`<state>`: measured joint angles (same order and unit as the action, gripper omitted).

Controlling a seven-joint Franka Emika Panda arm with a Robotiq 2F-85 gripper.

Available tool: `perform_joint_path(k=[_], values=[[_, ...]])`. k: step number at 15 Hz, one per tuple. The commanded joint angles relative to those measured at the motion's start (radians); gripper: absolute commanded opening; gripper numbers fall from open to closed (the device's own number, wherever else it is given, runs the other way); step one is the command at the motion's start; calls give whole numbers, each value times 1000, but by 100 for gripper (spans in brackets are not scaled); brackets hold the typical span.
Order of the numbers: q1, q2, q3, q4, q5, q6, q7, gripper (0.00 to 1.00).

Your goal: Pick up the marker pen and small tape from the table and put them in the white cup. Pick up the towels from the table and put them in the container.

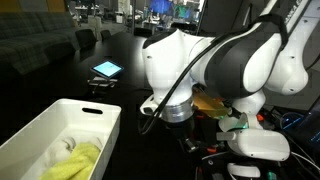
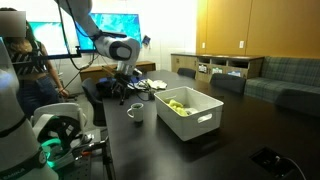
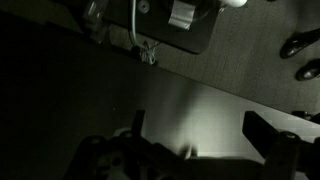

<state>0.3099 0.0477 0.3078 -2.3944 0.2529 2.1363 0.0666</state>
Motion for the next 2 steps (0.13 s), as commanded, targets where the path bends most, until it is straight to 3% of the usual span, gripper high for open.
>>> perform_joint_path(k=[1, 2], values=[[0, -40, 3, -37, 26, -6, 13, 100], [1, -71, 5, -65, 39, -6, 23, 100]])
